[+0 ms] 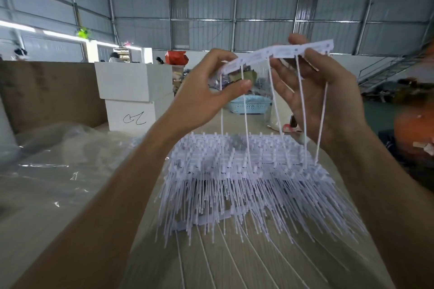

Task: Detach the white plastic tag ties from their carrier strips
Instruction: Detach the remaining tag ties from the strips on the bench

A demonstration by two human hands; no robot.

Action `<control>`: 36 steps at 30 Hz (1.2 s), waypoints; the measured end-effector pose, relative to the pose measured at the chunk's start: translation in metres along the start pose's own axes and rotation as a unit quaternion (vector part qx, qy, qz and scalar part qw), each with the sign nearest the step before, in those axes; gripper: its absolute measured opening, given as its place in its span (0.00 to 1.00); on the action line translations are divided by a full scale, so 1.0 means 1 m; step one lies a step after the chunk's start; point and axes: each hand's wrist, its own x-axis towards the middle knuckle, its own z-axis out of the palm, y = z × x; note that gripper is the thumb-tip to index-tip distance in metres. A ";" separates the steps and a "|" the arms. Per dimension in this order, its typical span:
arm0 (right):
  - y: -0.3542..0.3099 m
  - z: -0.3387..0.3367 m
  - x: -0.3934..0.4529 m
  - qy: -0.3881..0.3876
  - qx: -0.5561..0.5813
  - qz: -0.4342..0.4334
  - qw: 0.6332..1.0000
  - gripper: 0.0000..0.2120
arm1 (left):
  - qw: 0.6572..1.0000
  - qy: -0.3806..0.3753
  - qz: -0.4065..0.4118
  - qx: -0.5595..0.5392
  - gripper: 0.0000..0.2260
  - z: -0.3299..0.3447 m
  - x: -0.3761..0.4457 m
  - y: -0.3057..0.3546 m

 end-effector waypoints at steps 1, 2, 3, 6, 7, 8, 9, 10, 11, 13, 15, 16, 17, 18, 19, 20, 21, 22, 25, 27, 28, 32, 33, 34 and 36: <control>0.001 -0.005 0.001 0.006 0.028 0.006 1.000 0.14 | 1.000 0.005 0.007 0.030 0.16 0.000 0.000 0.002; 0.003 -0.011 0.002 0.009 0.059 0.011 0.998 0.14 | 0.997 0.016 0.018 0.071 0.15 0.000 0.001 0.003; 0.005 -0.016 0.003 0.010 0.084 0.014 0.996 0.15 | 0.992 0.031 0.035 0.121 0.14 -0.002 0.002 0.002; 0.015 -0.037 0.008 0.029 0.031 0.036 0.998 0.15 | 0.969 0.036 0.070 0.234 0.13 -0.013 0.004 -0.005; 0.021 -0.044 0.009 0.052 -0.039 0.051 0.997 0.13 | 0.966 0.013 0.060 0.251 0.13 -0.017 0.004 -0.010; 0.028 -0.054 0.009 0.078 -0.127 0.071 0.986 0.10 | 0.965 -0.018 0.039 0.259 0.13 -0.021 0.003 -0.016; 0.035 -0.064 0.008 0.097 -0.221 0.098 0.965 0.09 | 0.963 -0.056 0.012 0.262 0.12 -0.023 0.001 -0.024; 0.043 -0.075 0.005 0.100 -0.299 0.133 0.940 0.07 | 0.960 -0.096 -0.014 0.264 0.11 -0.025 -0.001 -0.034; 0.050 -0.085 0.001 0.086 -0.354 0.175 0.915 0.07 | 0.953 -0.138 -0.040 0.266 0.10 -0.026 -0.005 -0.044; 0.063 -0.102 -0.007 0.036 -0.419 0.249 0.872 0.07 | 0.932 -0.228 -0.095 0.265 0.09 -0.025 -0.012 -0.063; 0.069 -0.111 -0.011 -0.001 -0.469 0.270 0.841 0.07 | 0.906 -0.303 -0.133 0.262 0.08 -0.022 -0.017 -0.078; 0.070 -0.111 -0.011 -0.012 -0.486 0.269 0.831 0.07 | 0.897 -0.327 -0.145 0.260 0.08 -0.019 -0.019 -0.083; 0.069 -0.111 -0.011 -0.018 -0.492 0.266 0.829 0.07 | 0.887 -0.347 -0.157 0.261 0.09 -0.016 -0.020 -0.086; 0.068 -0.110 -0.010 -0.018 -0.488 0.263 0.832 0.08 | 0.875 -0.368 -0.169 0.267 0.12 -0.012 -0.022 -0.088; 0.066 -0.109 -0.008 -0.017 -0.477 0.262 0.838 0.08 | 0.861 -0.390 -0.177 0.275 0.15 -0.008 -0.023 -0.090; 0.064 -0.107 -0.006 -0.016 -0.466 0.264 0.844 0.07 | 0.853 -0.406 -0.179 0.275 0.18 -0.003 -0.024 -0.091; 0.062 -0.104 -0.004 -0.019 -0.458 0.268 0.847 0.07 | 0.858 -0.409 -0.173 0.259 0.20 0.003 -0.025 -0.091; 0.062 -0.101 -0.003 -0.024 -0.452 0.273 0.849 0.06 | 0.874 -0.397 -0.167 0.226 0.20 0.010 -0.027 -0.090; 0.063 -0.093 -0.002 -0.040 -0.430 0.278 0.858 0.03 | 0.927 -0.316 -0.163 0.116 0.15 0.027 -0.030 -0.082; 0.064 -0.089 -0.002 -0.047 -0.416 0.266 0.868 0.02 | 0.951 -0.257 -0.157 0.073 0.13 0.035 -0.030 -0.079; 0.064 -0.088 -0.002 -0.052 -0.412 0.257 0.873 0.03 | 0.959 -0.229 -0.156 0.057 0.11 0.038 -0.030 -0.078; 0.061 -0.086 0.000 -0.046 -0.380 0.216 0.898 0.04 | 0.970 -0.179 -0.160 0.048 0.13 0.044 -0.029 -0.076; 0.061 -0.085 -0.001 -0.050 -0.382 0.218 0.897 0.05 | 0.971 -0.167 -0.162 0.053 0.15 0.045 -0.029 -0.076; 0.060 -0.084 -0.002 -0.059 -0.394 0.222 0.890 0.05 | 0.973 -0.155 -0.165 0.054 0.15 0.046 -0.028 -0.075; 0.059 -0.081 -0.004 -0.077 -0.420 0.229 0.875 0.06 | 0.973 -0.140 -0.177 0.045 0.16 0.046 -0.027 -0.074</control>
